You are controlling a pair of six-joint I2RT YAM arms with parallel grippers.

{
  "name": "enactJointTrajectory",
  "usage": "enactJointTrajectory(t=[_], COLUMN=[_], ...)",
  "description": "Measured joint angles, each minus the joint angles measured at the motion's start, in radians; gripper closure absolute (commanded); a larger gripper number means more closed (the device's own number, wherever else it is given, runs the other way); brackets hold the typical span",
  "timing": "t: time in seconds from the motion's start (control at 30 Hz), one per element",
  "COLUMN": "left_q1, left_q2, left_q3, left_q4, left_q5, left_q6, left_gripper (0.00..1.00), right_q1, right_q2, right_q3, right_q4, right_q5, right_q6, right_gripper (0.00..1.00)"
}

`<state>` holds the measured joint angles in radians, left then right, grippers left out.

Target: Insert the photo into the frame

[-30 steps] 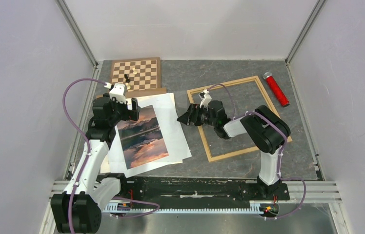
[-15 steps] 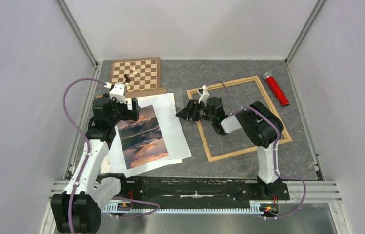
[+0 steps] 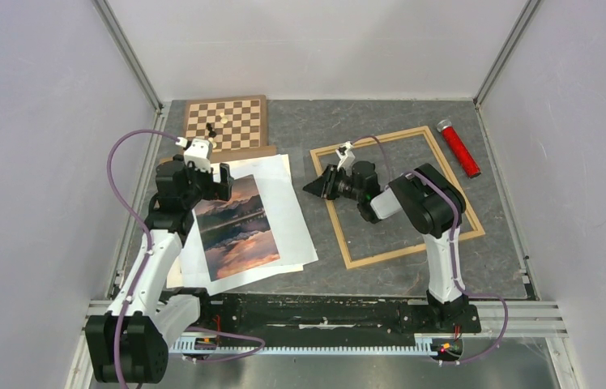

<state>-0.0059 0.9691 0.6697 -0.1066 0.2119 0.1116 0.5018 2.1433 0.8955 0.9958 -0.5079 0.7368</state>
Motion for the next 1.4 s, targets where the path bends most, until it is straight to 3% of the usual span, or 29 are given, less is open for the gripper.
enactJointTrajectory(t=[0.1, 0.17, 0.37, 0.53, 0.93, 1.4], left_q1=[0.0, 0.0, 0.0, 0.0, 0.0, 0.0], left_q2=[0.009, 0.013, 0.019, 0.019, 0.019, 0.022], left_q3=[-0.009, -0.012, -0.019, -0.019, -0.022, -0.022], left_q4=[0.008, 0.013, 0.028, 0.035, 0.035, 0.036], left_q5=[0.0, 0.0, 0.001, 0.001, 0.003, 0.003], left_q6=[0.0, 0.0, 0.001, 0.001, 0.001, 0.001], left_gripper=[0.0, 0.0, 0.0, 0.0, 0.0, 0.0], right_q1=[-0.016, -0.026, -0.036, -0.032, 0.007, 0.044], right_q2=[0.004, 0.008, 0.01, -0.018, -0.026, 0.029], right_q3=[0.0, 0.0, 0.009, 0.027, 0.181, 0.333], right_q4=[-0.006, -0.008, -0.006, -0.061, -0.344, -0.508], right_q5=[-0.008, -0.012, -0.023, -0.008, 0.066, 0.095], right_q6=[0.004, 0.008, 0.013, -0.033, -0.187, -0.256], right_gripper=[0.84, 0.83, 0.57, 0.46, 0.4, 0.37])
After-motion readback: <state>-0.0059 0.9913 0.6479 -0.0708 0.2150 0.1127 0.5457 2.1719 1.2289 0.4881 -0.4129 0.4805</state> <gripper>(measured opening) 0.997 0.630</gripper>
